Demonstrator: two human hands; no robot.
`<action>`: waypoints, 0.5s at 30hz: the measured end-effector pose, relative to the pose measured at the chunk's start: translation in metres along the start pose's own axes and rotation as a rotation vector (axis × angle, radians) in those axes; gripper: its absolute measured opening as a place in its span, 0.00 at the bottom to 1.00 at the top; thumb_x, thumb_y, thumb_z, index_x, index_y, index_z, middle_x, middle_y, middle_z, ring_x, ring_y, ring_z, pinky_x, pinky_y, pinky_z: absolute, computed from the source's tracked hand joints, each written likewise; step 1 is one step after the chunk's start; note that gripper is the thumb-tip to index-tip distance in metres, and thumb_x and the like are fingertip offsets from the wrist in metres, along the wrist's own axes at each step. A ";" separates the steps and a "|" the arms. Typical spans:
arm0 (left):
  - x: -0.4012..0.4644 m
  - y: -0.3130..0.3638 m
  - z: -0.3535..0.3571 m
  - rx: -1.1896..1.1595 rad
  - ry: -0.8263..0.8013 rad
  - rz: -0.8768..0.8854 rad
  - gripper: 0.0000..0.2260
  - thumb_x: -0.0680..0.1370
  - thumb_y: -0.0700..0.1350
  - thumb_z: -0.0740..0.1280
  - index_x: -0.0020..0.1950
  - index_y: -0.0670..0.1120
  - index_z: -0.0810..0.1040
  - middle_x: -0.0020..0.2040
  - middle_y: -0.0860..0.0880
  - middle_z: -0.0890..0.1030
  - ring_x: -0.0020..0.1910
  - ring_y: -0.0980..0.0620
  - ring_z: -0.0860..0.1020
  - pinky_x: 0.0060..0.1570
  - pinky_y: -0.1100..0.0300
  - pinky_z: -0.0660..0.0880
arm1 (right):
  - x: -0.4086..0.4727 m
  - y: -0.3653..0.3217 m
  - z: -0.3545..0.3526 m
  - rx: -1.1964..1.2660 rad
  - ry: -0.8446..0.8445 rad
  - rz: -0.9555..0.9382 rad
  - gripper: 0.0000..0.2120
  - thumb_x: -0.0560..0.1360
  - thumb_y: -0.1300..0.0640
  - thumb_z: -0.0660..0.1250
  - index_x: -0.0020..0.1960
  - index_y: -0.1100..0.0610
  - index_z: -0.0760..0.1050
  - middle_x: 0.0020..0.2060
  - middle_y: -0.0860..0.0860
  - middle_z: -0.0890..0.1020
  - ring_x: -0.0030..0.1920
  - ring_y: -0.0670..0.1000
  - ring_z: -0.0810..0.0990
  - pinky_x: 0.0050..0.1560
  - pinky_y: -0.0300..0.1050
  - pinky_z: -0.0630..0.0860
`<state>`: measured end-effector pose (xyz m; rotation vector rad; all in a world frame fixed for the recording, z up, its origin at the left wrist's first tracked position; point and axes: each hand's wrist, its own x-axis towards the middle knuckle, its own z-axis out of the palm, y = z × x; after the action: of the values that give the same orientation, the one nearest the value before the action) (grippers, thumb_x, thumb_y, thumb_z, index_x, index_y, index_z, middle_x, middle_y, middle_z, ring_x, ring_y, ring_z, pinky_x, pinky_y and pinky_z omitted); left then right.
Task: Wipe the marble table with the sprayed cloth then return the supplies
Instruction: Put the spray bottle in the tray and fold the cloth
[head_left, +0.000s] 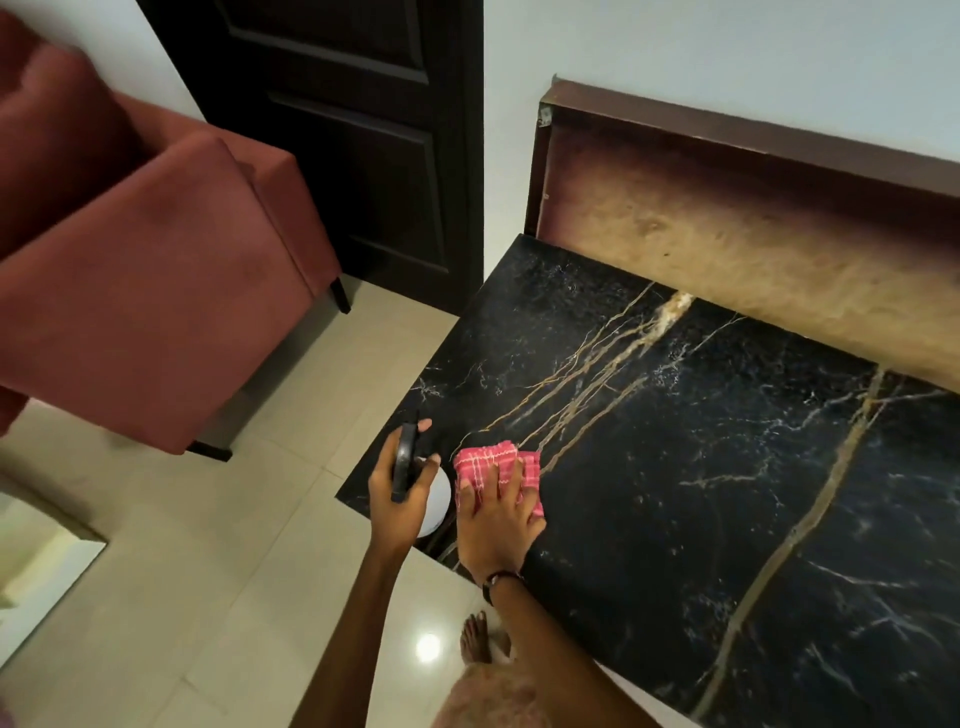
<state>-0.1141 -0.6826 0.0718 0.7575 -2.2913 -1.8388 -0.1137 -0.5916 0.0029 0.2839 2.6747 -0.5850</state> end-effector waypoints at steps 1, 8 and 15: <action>-0.001 0.001 0.001 0.000 0.008 -0.011 0.21 0.75 0.37 0.69 0.67 0.46 0.70 0.61 0.50 0.74 0.59 0.52 0.71 0.63 0.53 0.68 | -0.005 0.006 -0.001 0.005 -0.025 -0.031 0.41 0.70 0.35 0.30 0.76 0.50 0.58 0.76 0.54 0.56 0.74 0.62 0.56 0.68 0.64 0.59; -0.001 -0.002 0.000 -0.010 -0.020 -0.063 0.23 0.75 0.41 0.69 0.68 0.50 0.66 0.69 0.46 0.72 0.68 0.44 0.69 0.67 0.46 0.65 | 0.005 0.044 -0.005 -0.062 -0.152 -0.216 0.30 0.76 0.52 0.63 0.75 0.49 0.55 0.76 0.52 0.51 0.74 0.59 0.53 0.69 0.50 0.62; -0.008 -0.014 -0.008 0.089 -0.023 -0.187 0.34 0.71 0.36 0.73 0.74 0.43 0.63 0.70 0.41 0.70 0.70 0.39 0.67 0.66 0.47 0.67 | 0.016 0.044 -0.042 0.288 -0.159 -0.160 0.20 0.79 0.57 0.60 0.70 0.57 0.67 0.69 0.54 0.70 0.68 0.55 0.68 0.68 0.49 0.67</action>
<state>-0.1004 -0.6880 0.0626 0.9999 -2.4051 -1.8367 -0.1298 -0.5322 0.0154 0.0957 2.4714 -1.0021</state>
